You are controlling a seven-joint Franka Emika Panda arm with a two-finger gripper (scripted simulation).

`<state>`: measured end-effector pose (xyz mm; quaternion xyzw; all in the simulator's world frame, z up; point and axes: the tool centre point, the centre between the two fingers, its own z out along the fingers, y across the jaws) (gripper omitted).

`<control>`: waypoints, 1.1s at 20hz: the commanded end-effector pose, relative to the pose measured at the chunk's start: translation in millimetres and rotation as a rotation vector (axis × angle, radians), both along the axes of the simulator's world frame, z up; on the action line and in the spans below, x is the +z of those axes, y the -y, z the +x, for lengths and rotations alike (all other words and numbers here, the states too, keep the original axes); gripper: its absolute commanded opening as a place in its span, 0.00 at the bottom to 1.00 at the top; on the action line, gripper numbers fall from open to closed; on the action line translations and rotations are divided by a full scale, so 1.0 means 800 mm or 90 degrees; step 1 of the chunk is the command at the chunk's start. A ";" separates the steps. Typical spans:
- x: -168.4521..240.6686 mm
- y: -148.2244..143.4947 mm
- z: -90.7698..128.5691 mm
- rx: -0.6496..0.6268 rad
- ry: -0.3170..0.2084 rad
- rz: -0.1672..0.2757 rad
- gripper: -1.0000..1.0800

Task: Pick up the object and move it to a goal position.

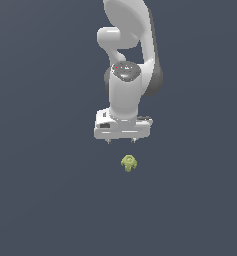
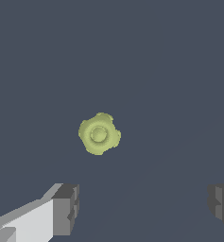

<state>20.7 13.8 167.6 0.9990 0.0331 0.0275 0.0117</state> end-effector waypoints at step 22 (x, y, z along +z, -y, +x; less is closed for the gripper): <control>-0.018 0.013 0.000 0.043 -0.022 -0.015 0.96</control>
